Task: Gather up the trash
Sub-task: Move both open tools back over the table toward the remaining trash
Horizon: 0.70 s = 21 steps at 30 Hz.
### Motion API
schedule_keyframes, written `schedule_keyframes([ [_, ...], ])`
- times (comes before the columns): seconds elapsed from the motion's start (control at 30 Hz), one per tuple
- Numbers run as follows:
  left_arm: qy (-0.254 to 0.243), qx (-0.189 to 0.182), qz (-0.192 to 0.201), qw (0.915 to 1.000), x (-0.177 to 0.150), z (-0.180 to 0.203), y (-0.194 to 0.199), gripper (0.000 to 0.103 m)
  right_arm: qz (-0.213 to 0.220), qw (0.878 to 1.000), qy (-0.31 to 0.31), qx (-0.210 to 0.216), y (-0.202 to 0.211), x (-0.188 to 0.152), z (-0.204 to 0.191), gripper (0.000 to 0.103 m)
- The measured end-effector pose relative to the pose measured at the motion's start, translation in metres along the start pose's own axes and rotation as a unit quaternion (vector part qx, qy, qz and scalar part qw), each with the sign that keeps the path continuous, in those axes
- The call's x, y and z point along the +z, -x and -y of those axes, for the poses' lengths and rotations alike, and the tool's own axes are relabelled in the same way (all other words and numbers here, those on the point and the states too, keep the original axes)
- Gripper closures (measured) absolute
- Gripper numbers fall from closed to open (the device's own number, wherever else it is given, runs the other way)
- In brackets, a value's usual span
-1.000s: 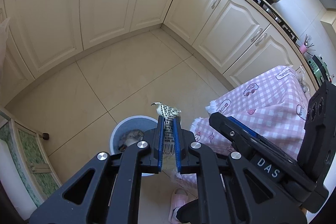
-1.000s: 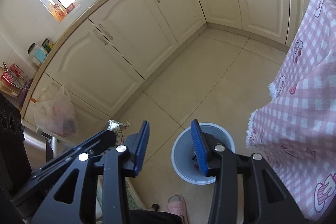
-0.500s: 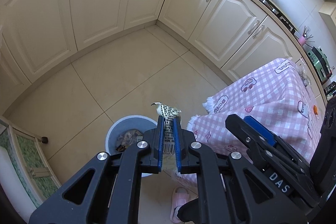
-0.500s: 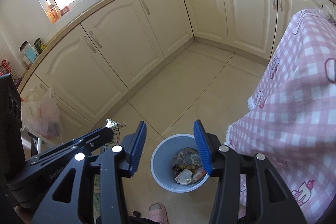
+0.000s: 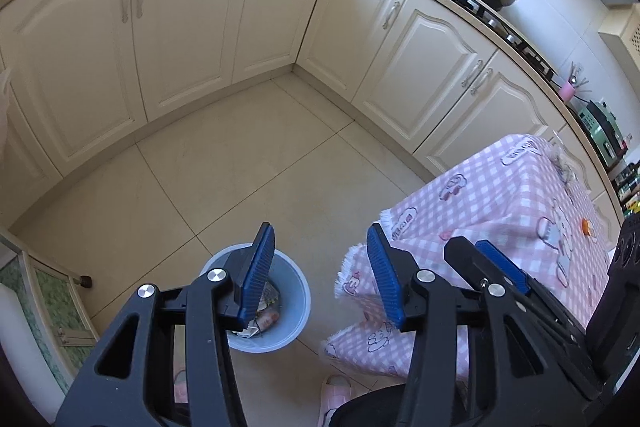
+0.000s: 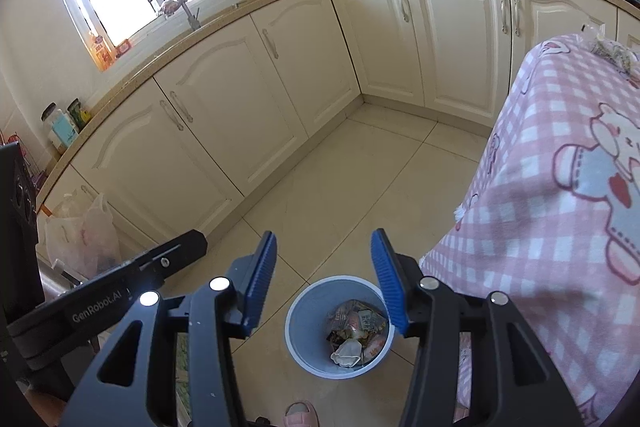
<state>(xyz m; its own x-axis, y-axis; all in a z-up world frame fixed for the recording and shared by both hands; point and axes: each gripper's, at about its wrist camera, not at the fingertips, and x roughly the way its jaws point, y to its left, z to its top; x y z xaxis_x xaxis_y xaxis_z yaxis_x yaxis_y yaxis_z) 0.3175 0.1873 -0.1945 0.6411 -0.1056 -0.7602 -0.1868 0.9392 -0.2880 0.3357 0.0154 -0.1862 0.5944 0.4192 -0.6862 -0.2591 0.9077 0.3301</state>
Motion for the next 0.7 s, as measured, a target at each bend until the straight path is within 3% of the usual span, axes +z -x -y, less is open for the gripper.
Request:
schedule_keyframes([
  [0.37,-0.056,-0.032,0.020,0.9977,-0.002,0.073,0.028,0.057,0.058,0.998,-0.019,-0.012,0.068,0.014,0.045,0.054],
  [0.6,-0.106,-0.072,0.026,0.9915,-0.004,0.152,0.034,0.057,0.113,0.991,-0.045,-0.048,0.130,0.030,0.111,0.052],
  [0.7,-0.126,-0.086,0.024,0.9881,-0.007,0.185,0.031,0.051,0.131,0.987,-0.057,-0.074,0.154,0.035,0.147,0.052],
])
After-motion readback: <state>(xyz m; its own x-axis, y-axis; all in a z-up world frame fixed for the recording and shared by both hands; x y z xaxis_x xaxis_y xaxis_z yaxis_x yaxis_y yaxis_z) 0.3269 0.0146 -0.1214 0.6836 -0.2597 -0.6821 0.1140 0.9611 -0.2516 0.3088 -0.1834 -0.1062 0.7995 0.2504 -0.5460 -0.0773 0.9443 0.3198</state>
